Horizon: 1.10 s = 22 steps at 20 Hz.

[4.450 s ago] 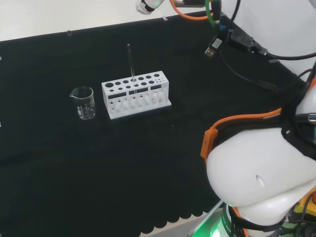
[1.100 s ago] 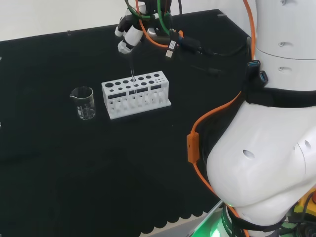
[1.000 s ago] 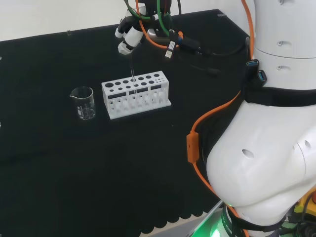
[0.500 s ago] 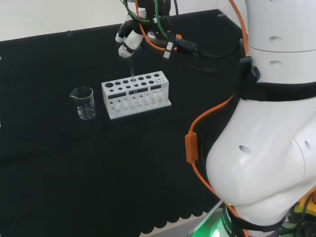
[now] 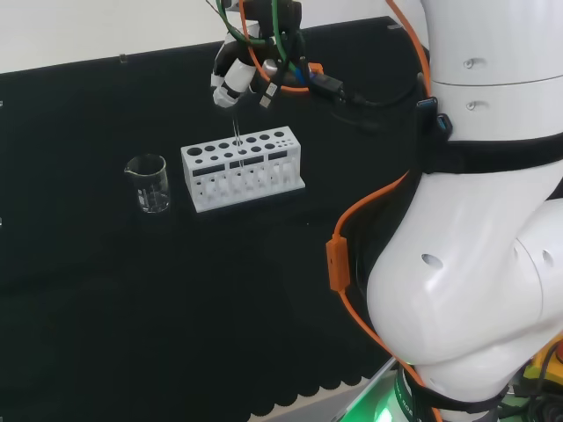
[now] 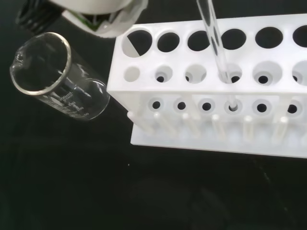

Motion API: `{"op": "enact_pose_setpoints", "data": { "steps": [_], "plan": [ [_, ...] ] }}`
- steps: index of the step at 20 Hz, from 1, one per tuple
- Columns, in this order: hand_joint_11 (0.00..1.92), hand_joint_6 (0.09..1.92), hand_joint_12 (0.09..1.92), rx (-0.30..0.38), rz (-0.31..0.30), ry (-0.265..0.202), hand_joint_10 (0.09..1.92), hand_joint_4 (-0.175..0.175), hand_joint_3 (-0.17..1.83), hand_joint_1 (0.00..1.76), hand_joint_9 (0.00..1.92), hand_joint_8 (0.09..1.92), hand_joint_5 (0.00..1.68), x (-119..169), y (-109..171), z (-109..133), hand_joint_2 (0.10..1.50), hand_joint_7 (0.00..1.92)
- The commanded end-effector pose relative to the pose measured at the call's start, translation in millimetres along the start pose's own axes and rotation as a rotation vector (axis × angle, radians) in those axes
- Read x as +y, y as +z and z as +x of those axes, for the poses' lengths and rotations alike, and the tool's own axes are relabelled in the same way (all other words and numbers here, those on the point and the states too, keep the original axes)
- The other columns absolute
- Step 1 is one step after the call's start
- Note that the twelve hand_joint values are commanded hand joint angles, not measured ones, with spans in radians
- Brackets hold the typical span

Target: Take the glass rod from the white test tube rack.

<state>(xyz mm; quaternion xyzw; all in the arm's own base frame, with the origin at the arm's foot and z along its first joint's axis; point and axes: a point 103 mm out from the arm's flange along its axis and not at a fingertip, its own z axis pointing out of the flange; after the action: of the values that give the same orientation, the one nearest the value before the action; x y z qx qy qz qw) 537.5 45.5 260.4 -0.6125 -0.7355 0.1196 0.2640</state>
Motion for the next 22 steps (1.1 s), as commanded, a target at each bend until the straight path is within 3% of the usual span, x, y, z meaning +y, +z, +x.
{"op": "enact_pose_setpoints", "data": {
  "steps": [1, 5, 14, 21, 22],
  "plan": [
    [0.74, 0.82, 1.27, 0.014, -0.014, -0.003, 0.83, -0.147, 0.77, 0.90, 0.72, 0.86, 0.54, 2, 2, -9, 0.58, 0.55],
    [0.89, 0.87, 1.21, 0.016, -0.023, -0.004, 0.78, -0.174, 0.78, 0.91, 0.84, 0.84, 0.62, 3, 0, -6, 0.58, 0.66],
    [1.14, 0.90, 1.10, 0.041, -0.032, -0.012, 0.67, -0.175, 0.78, 0.95, 1.06, 0.81, 0.74, 7, 1, -7, 0.59, 0.84],
    [1.48, 0.86, 0.84, 0.044, -0.097, -0.026, 0.47, -0.175, 0.77, 1.12, 1.34, 0.78, 0.87, 15, 1, -4, 0.63, 1.03],
    [1.54, 0.90, 0.79, 0.049, -0.106, -0.030, 0.43, -0.175, 0.65, 1.14, 1.39, 0.78, 0.93, 15, 0, -3, 0.72, 1.06]
  ]
}}
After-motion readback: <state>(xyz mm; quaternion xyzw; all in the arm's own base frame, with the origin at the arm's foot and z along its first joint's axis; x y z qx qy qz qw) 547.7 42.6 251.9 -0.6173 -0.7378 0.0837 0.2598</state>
